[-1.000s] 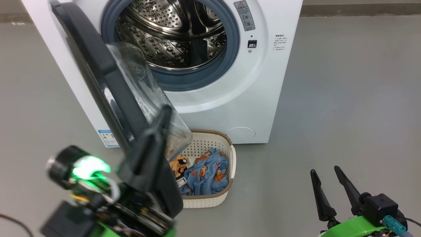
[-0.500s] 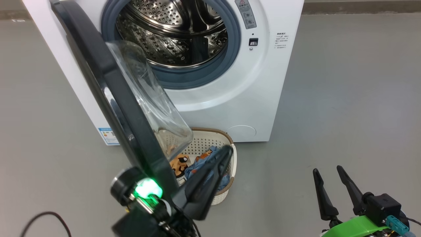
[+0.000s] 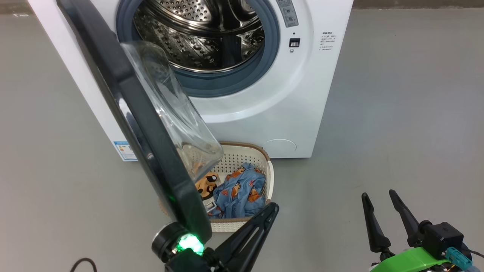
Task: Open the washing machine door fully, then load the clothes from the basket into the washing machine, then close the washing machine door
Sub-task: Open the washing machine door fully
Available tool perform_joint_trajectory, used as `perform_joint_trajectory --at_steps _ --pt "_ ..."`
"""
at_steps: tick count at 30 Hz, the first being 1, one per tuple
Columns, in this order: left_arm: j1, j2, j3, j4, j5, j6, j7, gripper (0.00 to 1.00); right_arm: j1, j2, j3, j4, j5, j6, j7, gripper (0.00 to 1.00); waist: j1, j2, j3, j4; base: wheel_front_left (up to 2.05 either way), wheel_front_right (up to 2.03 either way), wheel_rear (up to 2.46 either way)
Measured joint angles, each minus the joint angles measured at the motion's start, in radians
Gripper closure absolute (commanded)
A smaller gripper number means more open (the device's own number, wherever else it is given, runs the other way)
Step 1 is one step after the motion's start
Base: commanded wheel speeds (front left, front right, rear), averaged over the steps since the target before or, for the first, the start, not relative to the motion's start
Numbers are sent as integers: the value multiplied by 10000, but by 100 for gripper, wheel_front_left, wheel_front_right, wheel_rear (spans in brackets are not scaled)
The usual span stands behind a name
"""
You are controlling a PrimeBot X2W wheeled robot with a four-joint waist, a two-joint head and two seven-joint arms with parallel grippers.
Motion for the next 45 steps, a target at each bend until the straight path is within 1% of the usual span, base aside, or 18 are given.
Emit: perform_joint_trajectory --at_steps 3,5,8,17,23,37,45 --pt "0 10 -23 192 0 0 -4 100 -1 0 8 2 0 0 0 0 0 0 29 -21 0 0 0" --pt "0 42 -27 640 -36 2 -50 100 -4 0 10 12 0 0 0 0 0 0 80 -75 0 0 0" --pt "3 81 6 966 -81 12 -104 100 -4 2 8 15 0 0 0 0 1 0 106 -105 0 0 0" --pt "124 140 33 1714 -150 27 -196 100 -10 2 0 46 4 0 0 0 1 0 123 -72 0 0 0" --pt "142 136 178 2353 -171 140 -405 100 -11 4 48 121 8 0 0 0 1 0 43 -67 0 0 0" --pt "-243 69 447 3030 -178 207 -546 100 -11 4 117 188 59 0 0 0 1 0 100 -219 0 0 0" --pt "-284 56 688 3327 -247 476 -633 100 -11 4 107 207 79 0 0 0 1 0 218 -234 0 0 0"
